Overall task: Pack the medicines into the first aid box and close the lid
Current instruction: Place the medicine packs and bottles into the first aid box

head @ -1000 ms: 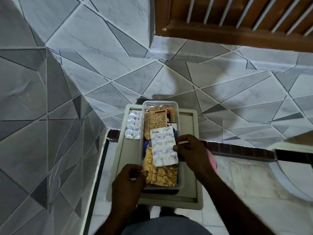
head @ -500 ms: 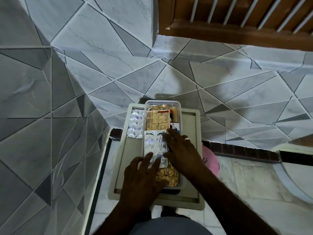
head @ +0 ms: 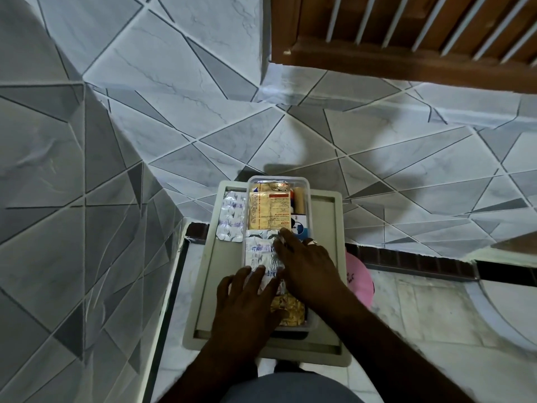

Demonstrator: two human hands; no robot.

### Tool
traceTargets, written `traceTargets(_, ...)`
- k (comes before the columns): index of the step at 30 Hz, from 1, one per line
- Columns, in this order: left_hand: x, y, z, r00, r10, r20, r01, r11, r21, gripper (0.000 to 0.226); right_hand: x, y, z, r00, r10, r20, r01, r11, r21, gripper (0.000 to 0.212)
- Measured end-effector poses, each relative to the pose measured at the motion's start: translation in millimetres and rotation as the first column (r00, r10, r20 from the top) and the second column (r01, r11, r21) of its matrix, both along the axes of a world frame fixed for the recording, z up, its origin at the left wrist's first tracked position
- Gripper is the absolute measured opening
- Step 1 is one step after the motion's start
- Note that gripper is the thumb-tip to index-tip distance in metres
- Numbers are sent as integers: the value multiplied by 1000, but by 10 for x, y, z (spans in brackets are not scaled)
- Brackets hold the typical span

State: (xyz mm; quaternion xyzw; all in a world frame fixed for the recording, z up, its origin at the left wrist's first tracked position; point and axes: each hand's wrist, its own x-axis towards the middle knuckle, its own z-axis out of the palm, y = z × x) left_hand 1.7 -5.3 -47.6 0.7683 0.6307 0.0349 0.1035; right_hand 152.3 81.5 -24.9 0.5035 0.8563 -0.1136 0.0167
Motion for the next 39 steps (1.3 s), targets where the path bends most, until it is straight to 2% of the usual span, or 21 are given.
traceTargets(2,-32,47,43,997,23,79,-23,1000,-6,57,10,13,44,1000,-4,-25,3,999,-32,71)
traceTargets(4,-96,139,106,949,117,293,-128,992,19,49,38,37,123,992,-57,-113,47,995,-92,65)
traceTargets(6,-209,276,199,815,261,517,-288,957,-30,40,86,70,220,957,-149,-249,116,983,-144,56)
traceTargets(8,-361,450,253,674,391,627,-436,896,-90,31,170,110,255,887,-252,-387,206,966,-158,45)
traceTargets(9,-439,541,246,633,449,631,-500,859,-110,28,225,131,250,844,-318,-432,266,947,-178,40)
traceTargets(11,-589,722,150,612,543,575,-582,801,-138,28,336,177,207,767,-447,-460,385,894,-228,36)
traceTargets(13,-689,882,-4,655,582,482,-592,792,-151,36,445,217,133,686,-558,-466,478,829,-290,37)
traceTargets(16,-705,1046,-201,776,571,267,-554,820,-146,54,581,232,26,573,-690,-441,554,723,-412,36)
traceTargets(18,-624,1094,-232,811,557,179,-544,830,-123,62,630,209,-33,574,-723,-386,570,690,-445,36)
traceTargets(22,-416,1129,-142,811,581,67,-573,812,-107,67,639,148,-131,593,-731,-337,578,678,-454,38)
traceTargets(27,-399,1209,-209,803,595,5,-590,798,-125,73,610,122,-196,609,-742,-281,581,658,-479,39)
traceTargets(29,-402,1264,-194,766,640,61,-625,764,-164,78,598,126,-196,616,-738,-276,580,662,-475,40)
traceTargets(33,-515,1403,-229,638,740,214,-680,671,-296,87,581,138,-165,625,-733,-270,589,669,-453,41)
traceTargets(34,-576,1420,-249,624,741,246,-673,670,-312,80,581,137,-159,629,-730,-265,591,672,-447,41)
traceTargets(36,-723,1422,-334,560,753,345,-662,657,-360,51,589,132,-143,637,-724,-263,592,679,-435,41)
traceTargets(37,-801,1410,-352,493,772,400,-659,632,-408,38,594,129,-141,642,-721,-261,592,682,-429,41)
traceTargets(39,-924,1364,-328,279,814,509,-635,554,-538,24,608,123,-143,648,-717,-257,592,686,-423,41)
